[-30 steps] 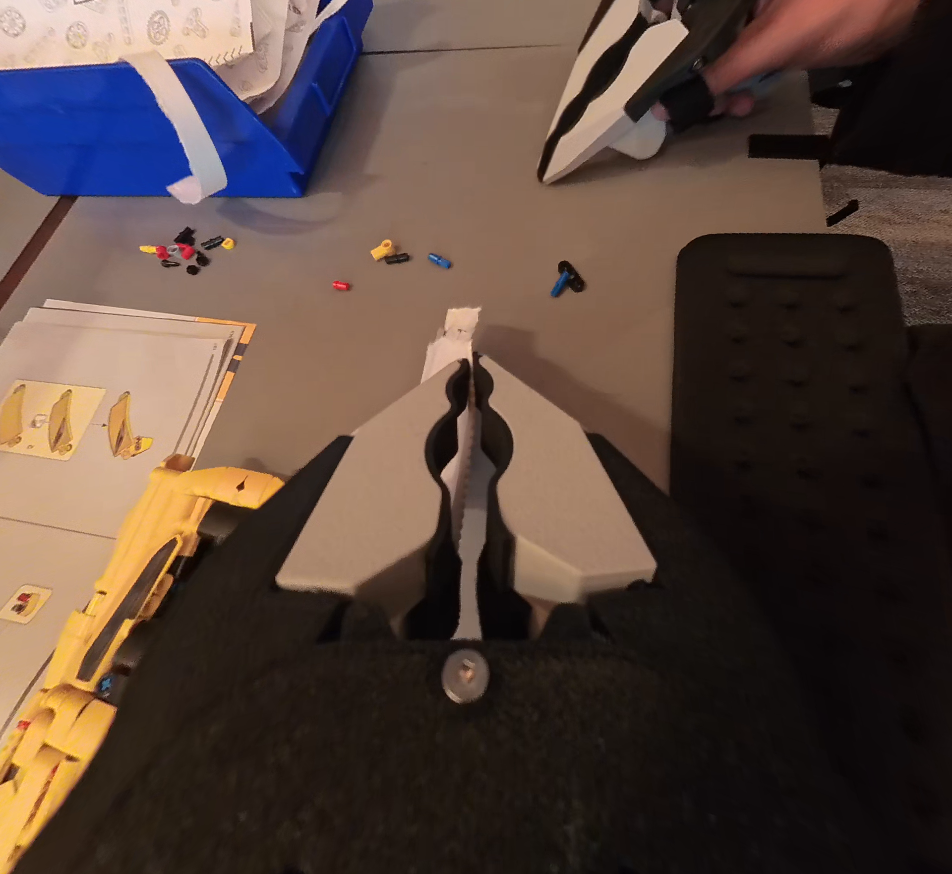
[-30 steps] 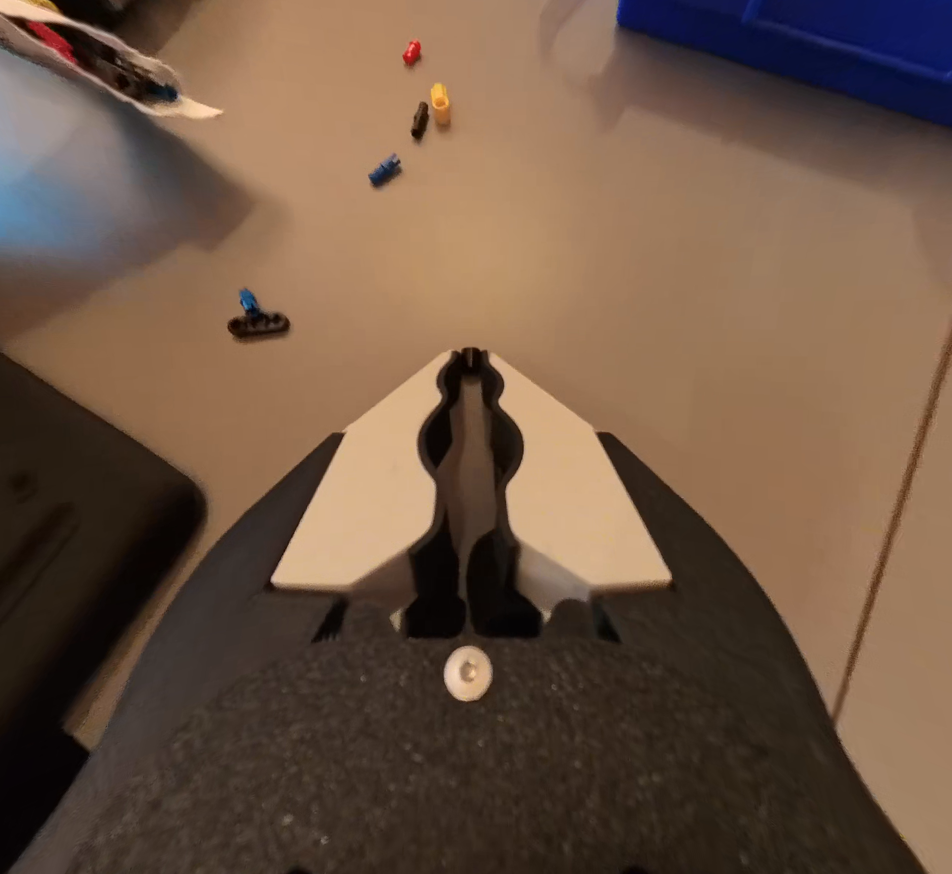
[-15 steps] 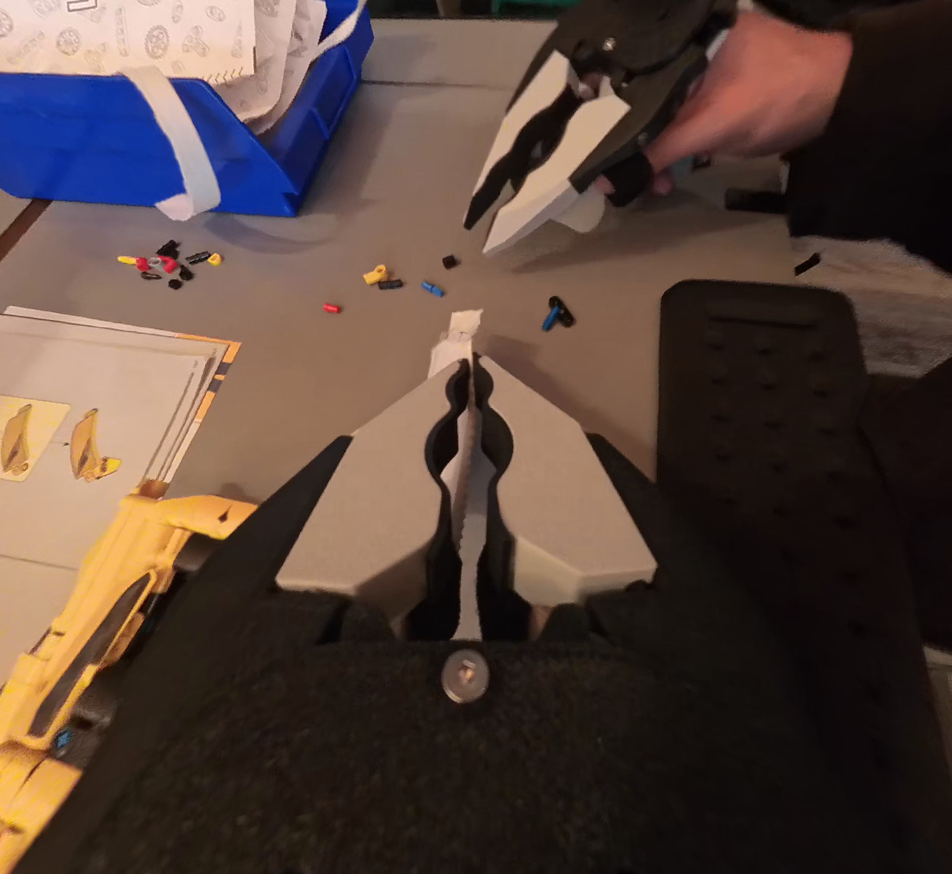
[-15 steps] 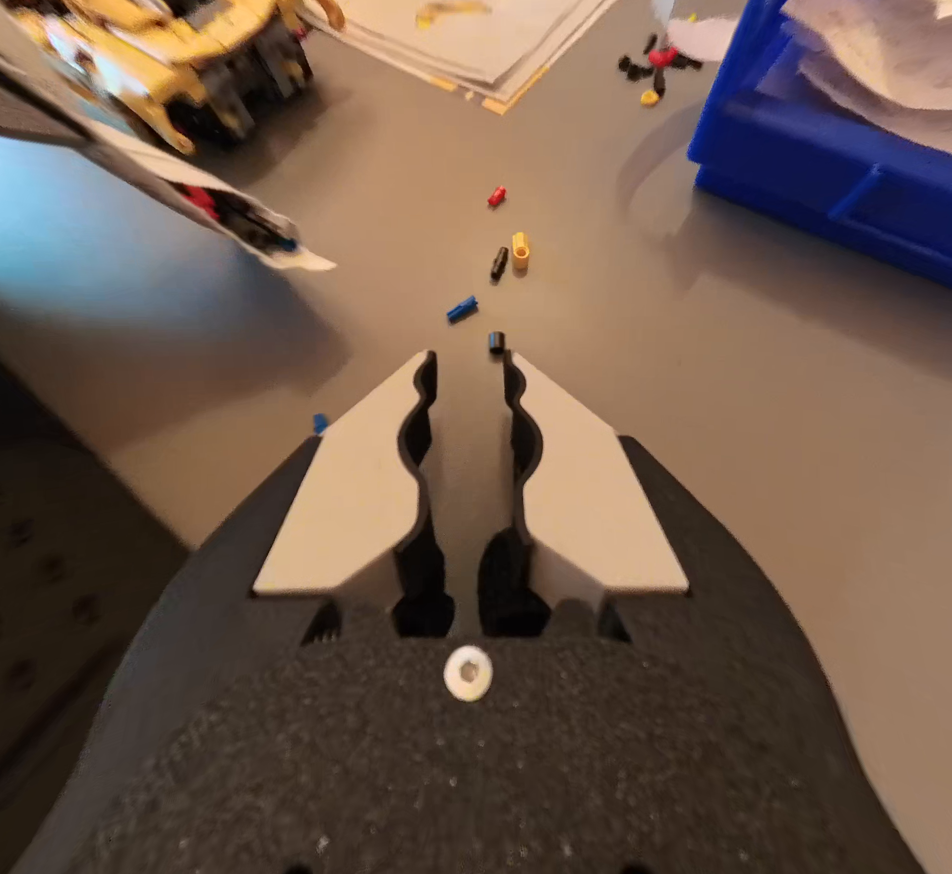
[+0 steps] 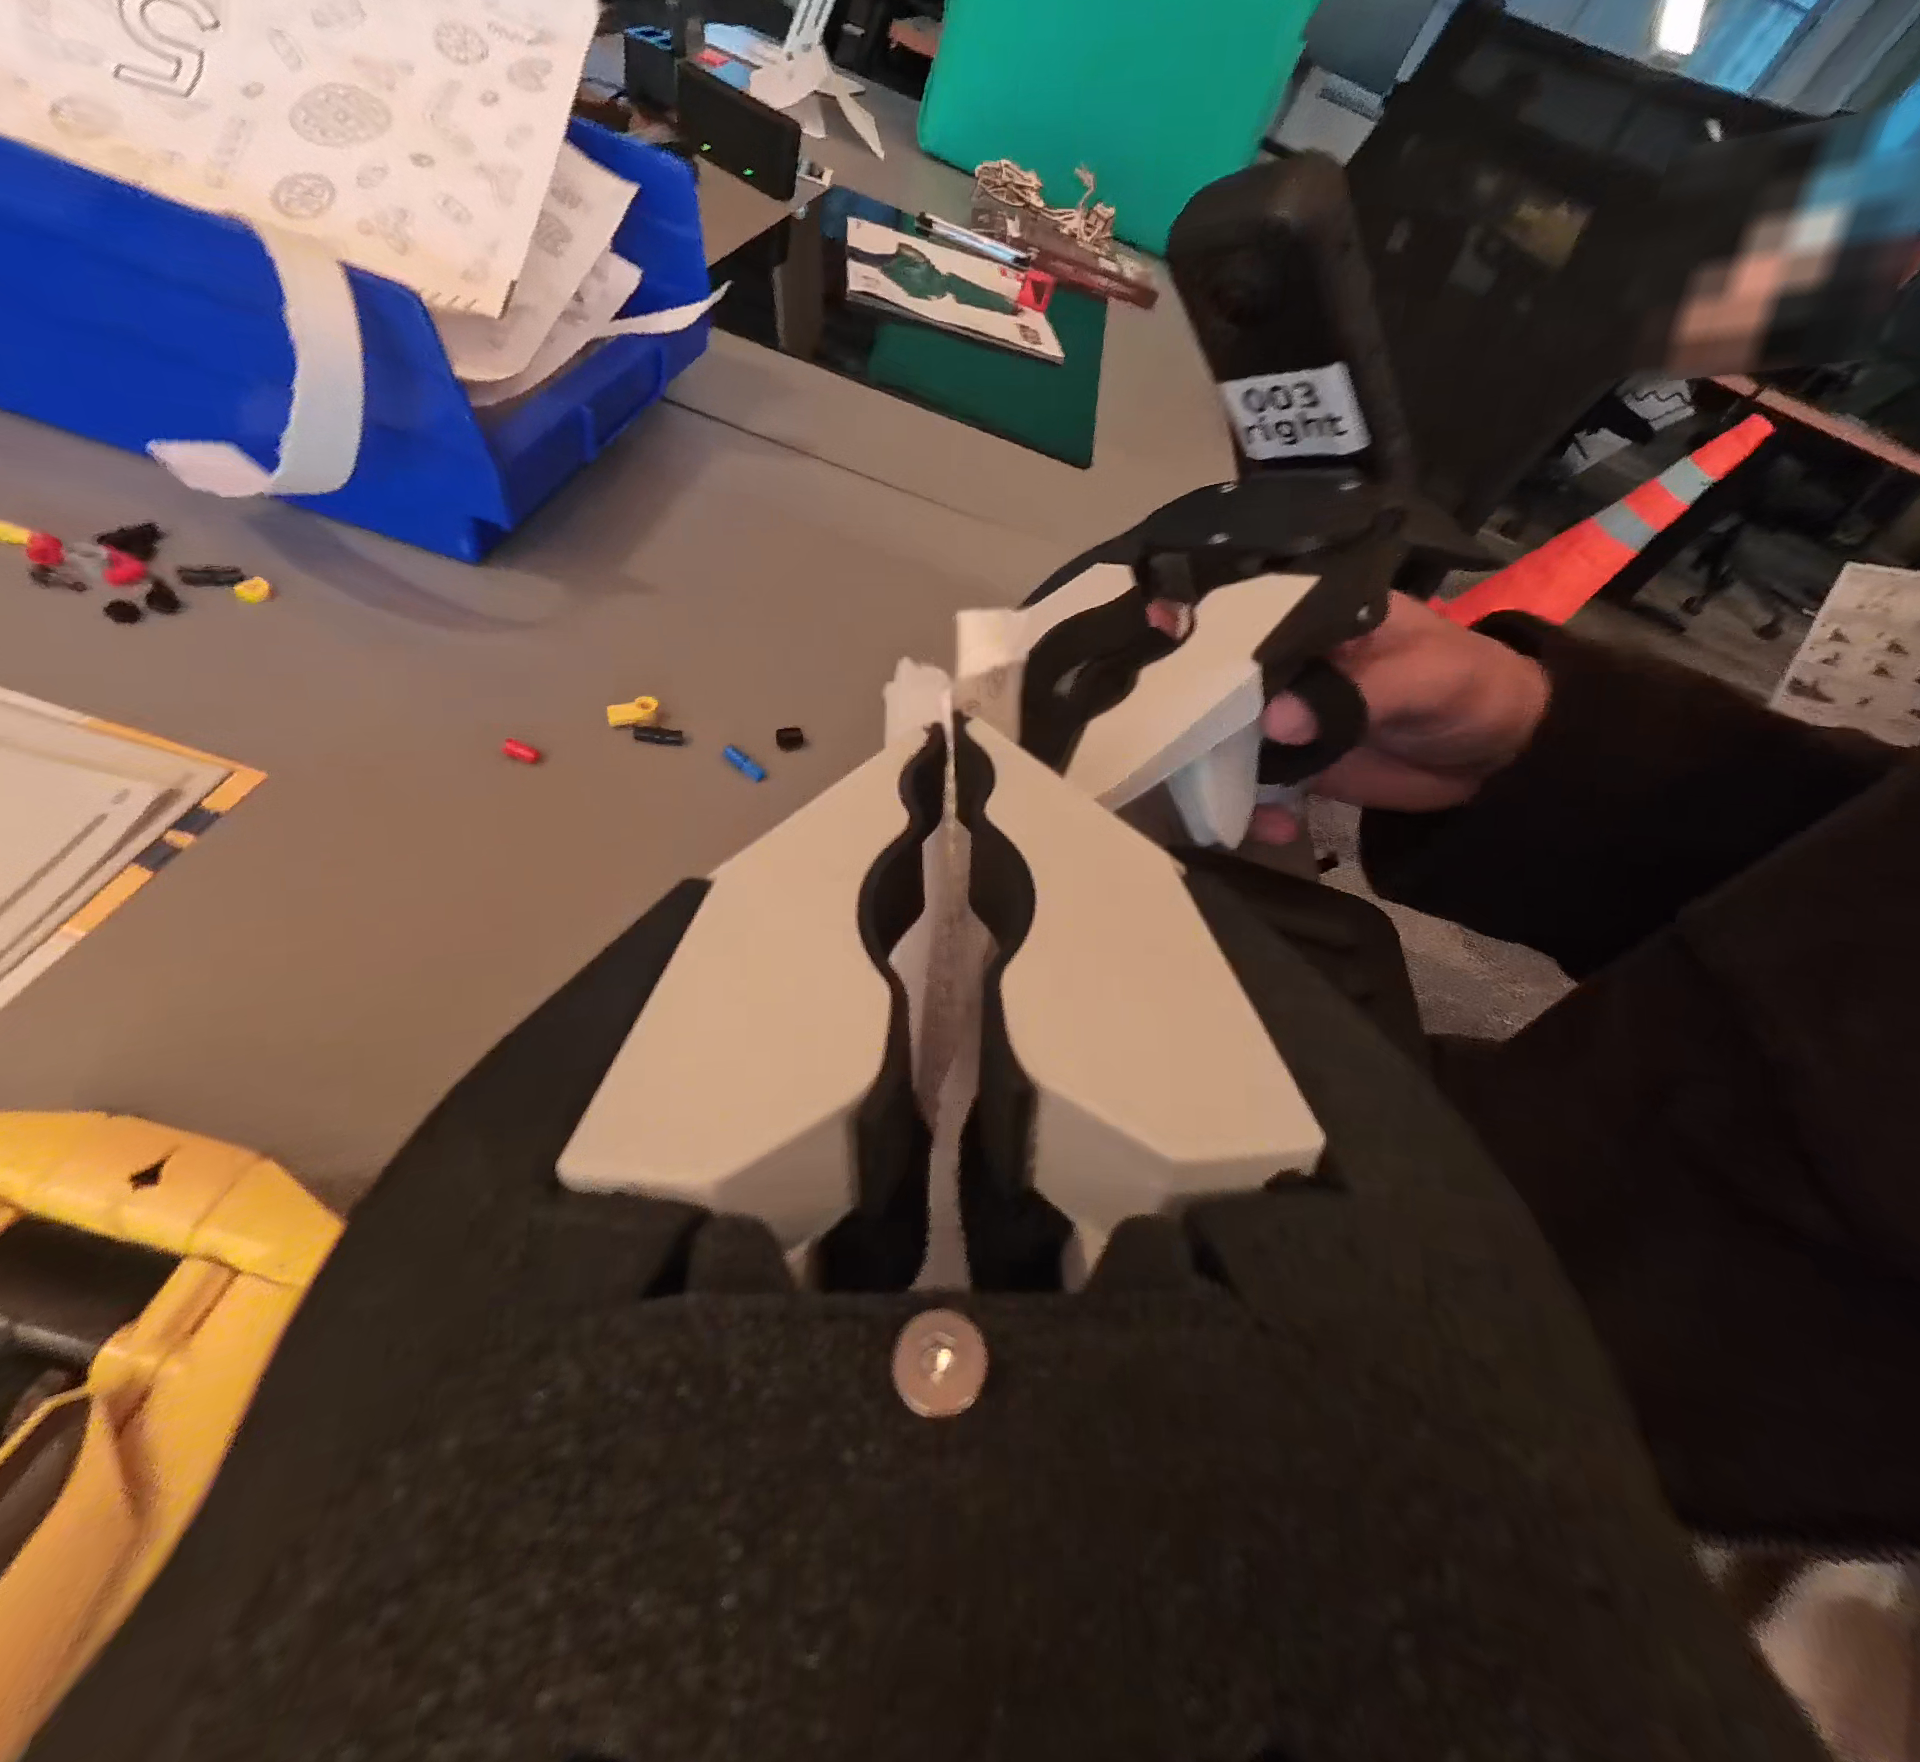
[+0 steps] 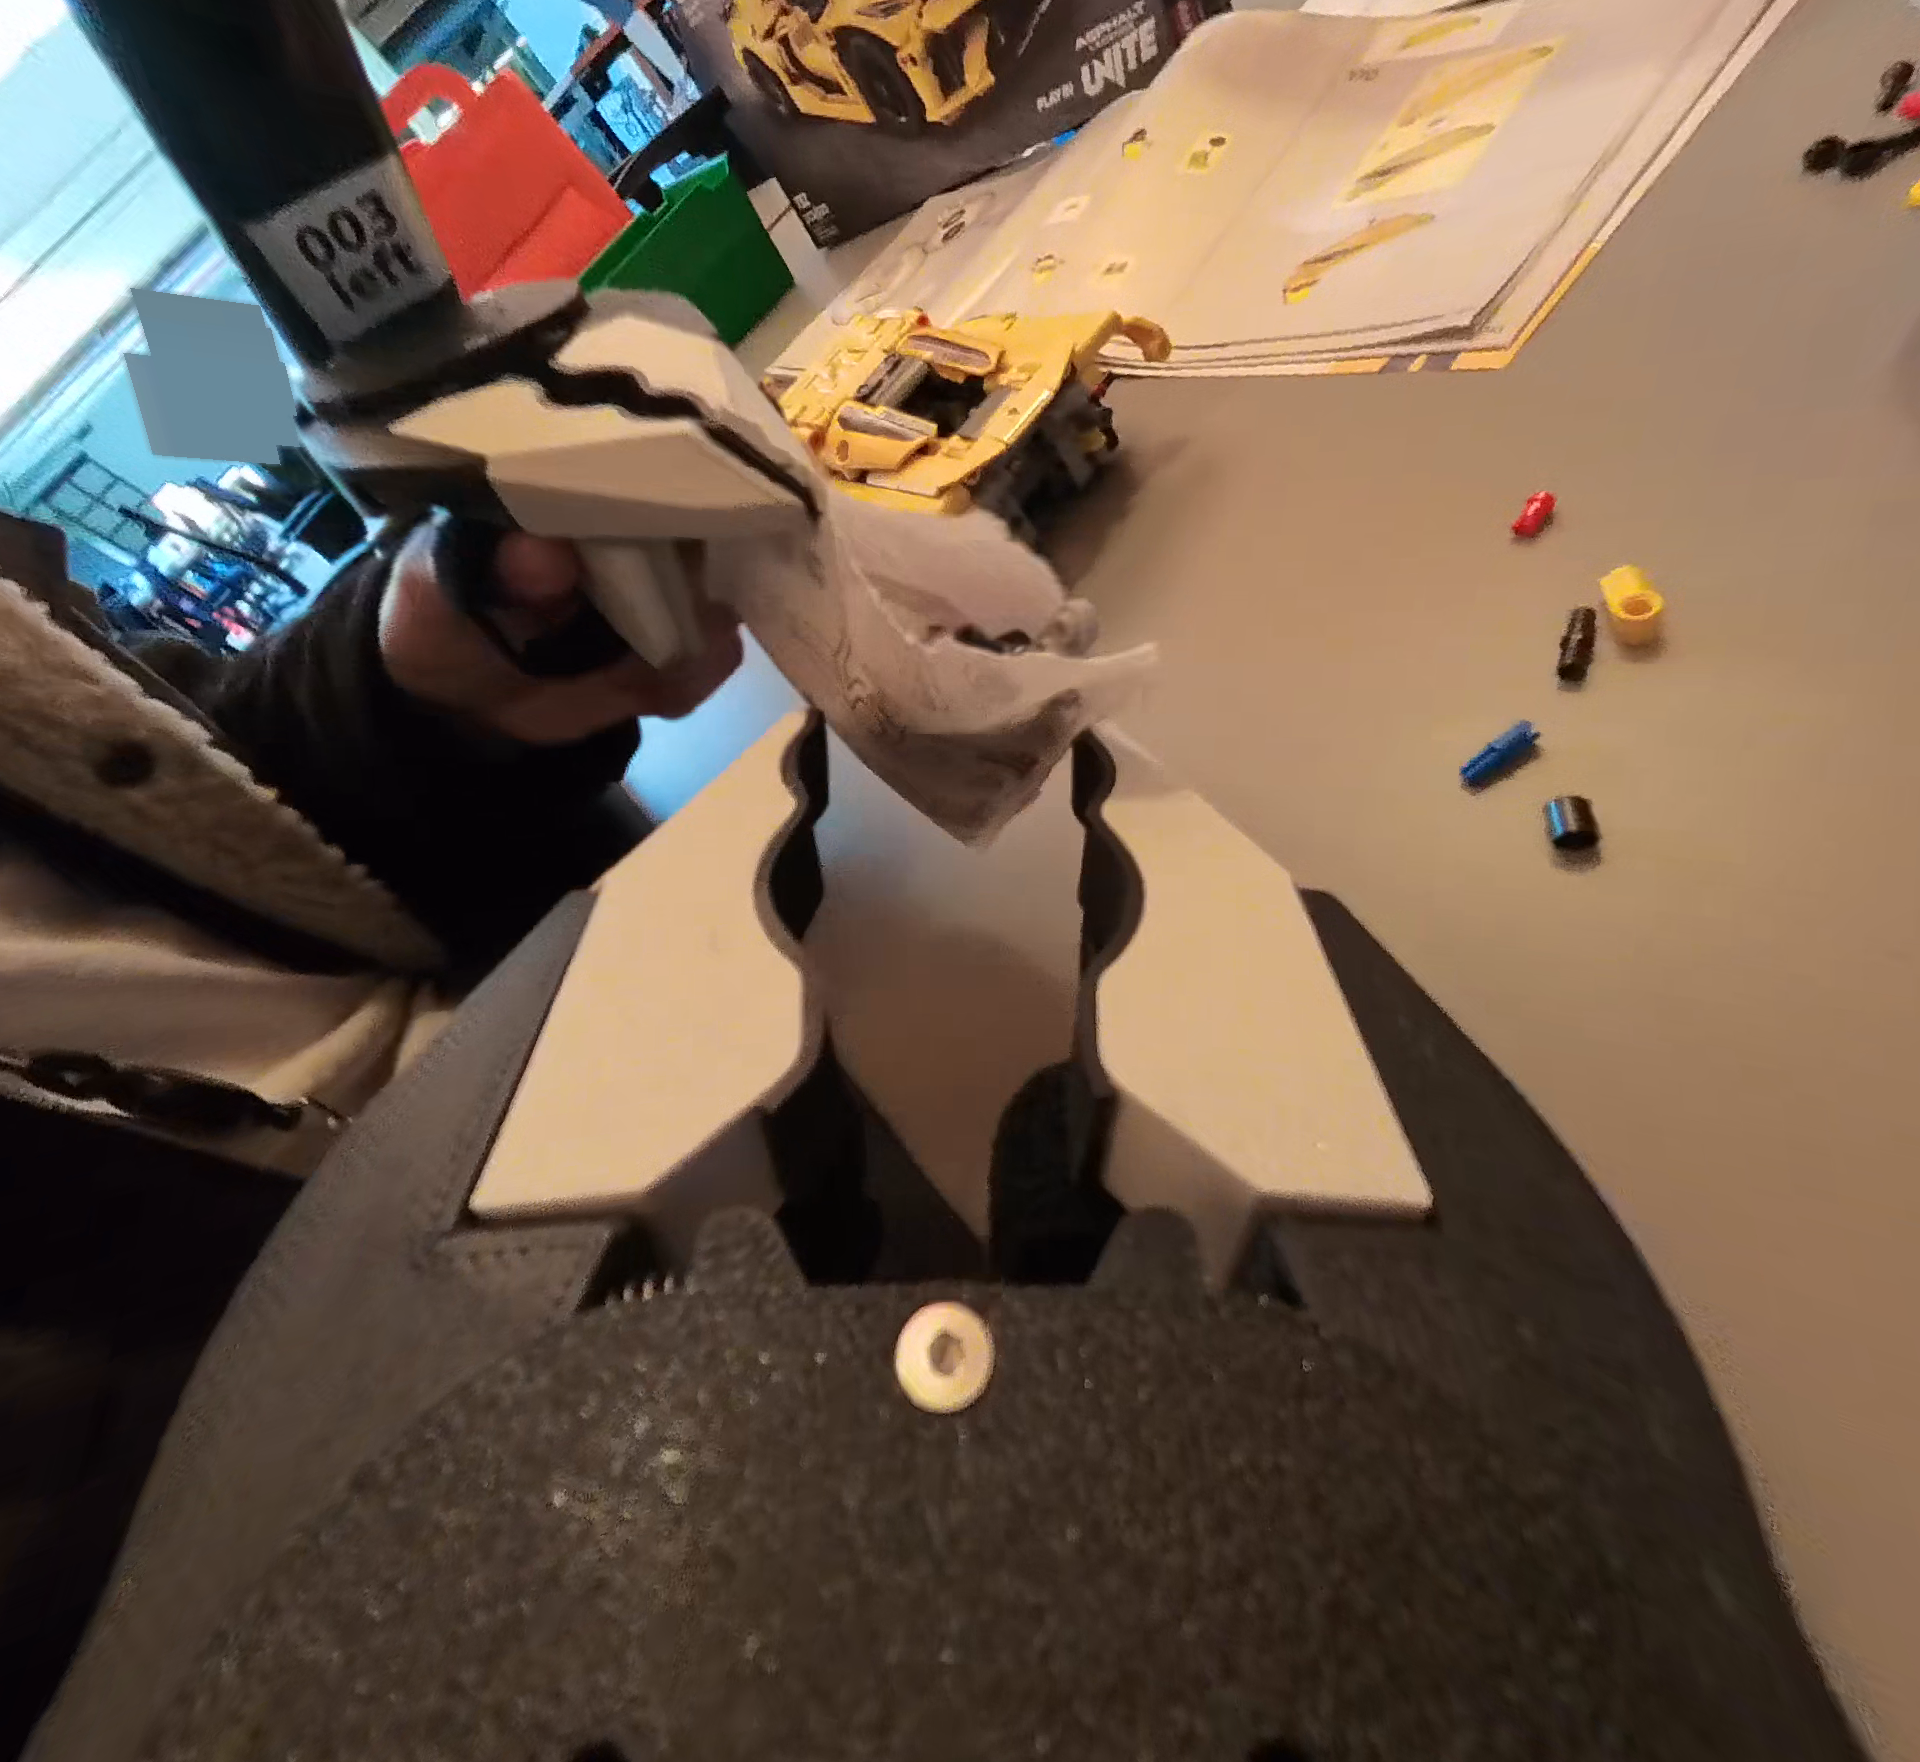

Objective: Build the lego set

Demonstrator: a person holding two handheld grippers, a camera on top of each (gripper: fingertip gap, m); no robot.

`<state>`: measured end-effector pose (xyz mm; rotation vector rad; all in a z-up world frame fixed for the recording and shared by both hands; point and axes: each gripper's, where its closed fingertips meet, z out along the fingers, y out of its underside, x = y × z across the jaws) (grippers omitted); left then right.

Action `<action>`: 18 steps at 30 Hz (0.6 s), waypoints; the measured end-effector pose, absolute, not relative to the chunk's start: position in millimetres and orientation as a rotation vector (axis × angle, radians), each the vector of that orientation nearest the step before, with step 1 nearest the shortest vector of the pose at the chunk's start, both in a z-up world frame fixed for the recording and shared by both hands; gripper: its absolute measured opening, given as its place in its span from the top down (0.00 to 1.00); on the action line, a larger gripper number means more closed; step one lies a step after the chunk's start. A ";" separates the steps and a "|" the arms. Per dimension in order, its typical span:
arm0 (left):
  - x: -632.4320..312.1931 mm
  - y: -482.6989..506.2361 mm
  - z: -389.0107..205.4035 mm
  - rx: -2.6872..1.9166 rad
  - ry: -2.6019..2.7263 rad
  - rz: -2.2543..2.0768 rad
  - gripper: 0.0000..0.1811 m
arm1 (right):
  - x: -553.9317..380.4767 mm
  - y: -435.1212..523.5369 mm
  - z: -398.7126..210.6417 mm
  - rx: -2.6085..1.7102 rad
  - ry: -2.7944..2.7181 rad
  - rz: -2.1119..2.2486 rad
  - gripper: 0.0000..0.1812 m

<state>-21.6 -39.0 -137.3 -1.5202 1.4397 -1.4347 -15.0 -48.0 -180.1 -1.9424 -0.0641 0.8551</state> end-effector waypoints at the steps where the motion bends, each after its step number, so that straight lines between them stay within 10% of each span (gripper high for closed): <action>1: -21.7 -36.7 -141.5 -1.539 1.431 -1.419 1.00 | -14.8 -48.7 -181.7 -1.970 -0.024 0.867 0.76; 18: -43.3 -35.2 -220.3 -1.843 1.607 -1.129 1.00 | -47.2 -71.8 -241.7 -2.487 0.067 0.721 0.71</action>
